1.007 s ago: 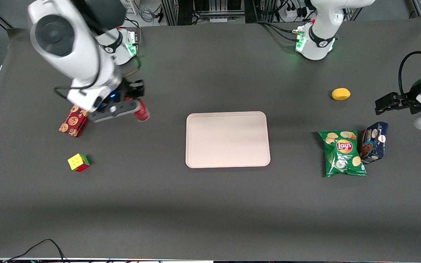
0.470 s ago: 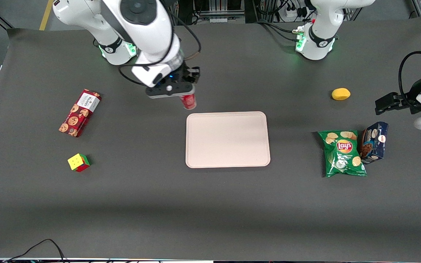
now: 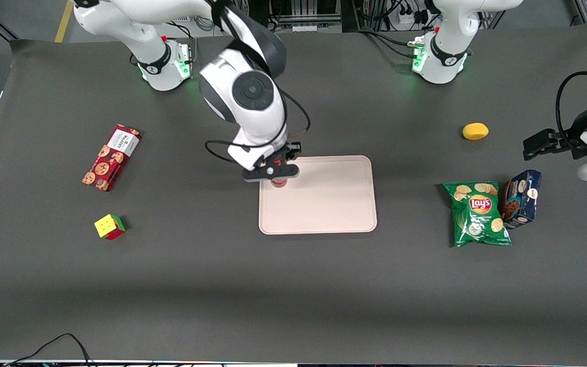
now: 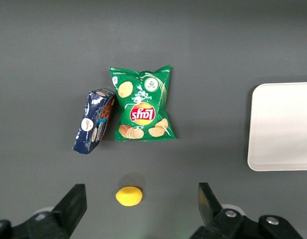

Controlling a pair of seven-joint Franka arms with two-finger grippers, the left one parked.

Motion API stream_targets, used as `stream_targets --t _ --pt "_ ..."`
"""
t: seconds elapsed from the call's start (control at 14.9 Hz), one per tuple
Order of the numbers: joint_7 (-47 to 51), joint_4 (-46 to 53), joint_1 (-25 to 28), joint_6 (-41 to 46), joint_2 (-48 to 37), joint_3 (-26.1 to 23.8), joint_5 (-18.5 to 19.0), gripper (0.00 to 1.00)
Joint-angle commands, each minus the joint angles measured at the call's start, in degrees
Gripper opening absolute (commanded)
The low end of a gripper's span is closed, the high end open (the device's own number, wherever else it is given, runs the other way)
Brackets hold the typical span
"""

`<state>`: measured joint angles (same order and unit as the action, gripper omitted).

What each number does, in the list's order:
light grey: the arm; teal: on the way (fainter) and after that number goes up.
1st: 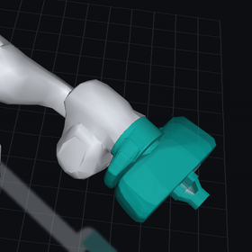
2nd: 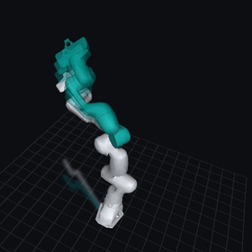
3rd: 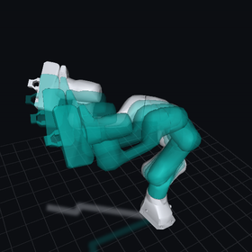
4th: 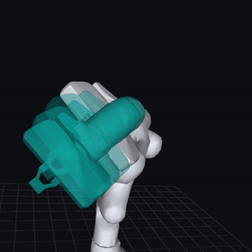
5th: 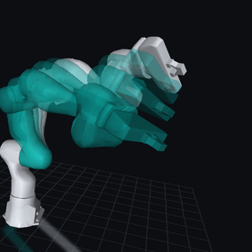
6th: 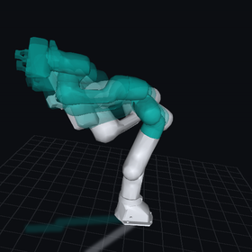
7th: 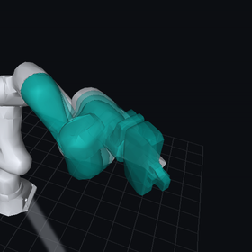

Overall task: Place coke bottle on tray
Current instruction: 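Lower the bottle onto the tray and stand it upright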

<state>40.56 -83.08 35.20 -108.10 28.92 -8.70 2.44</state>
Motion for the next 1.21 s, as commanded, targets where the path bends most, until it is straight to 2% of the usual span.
stream_targets --t 0.0,0.4,1.01,1.07,1.14 --pt "0.75 2.48 0.13 -2.20 3.24 -0.44 2.13 0.00" --pt "0.75 0.55 0.13 -9.39 7.29 -0.44 2.13 0.00" --pt "0.93 0.46 -0.13 -9.76 7.99 -0.44 1.87 0.00" --pt "1.01 0.46 -0.13 -9.76 7.99 -0.44 1.78 0.06" --pt "1.27 0.37 -0.13 -9.67 7.99 -0.44 1.52 0.48"
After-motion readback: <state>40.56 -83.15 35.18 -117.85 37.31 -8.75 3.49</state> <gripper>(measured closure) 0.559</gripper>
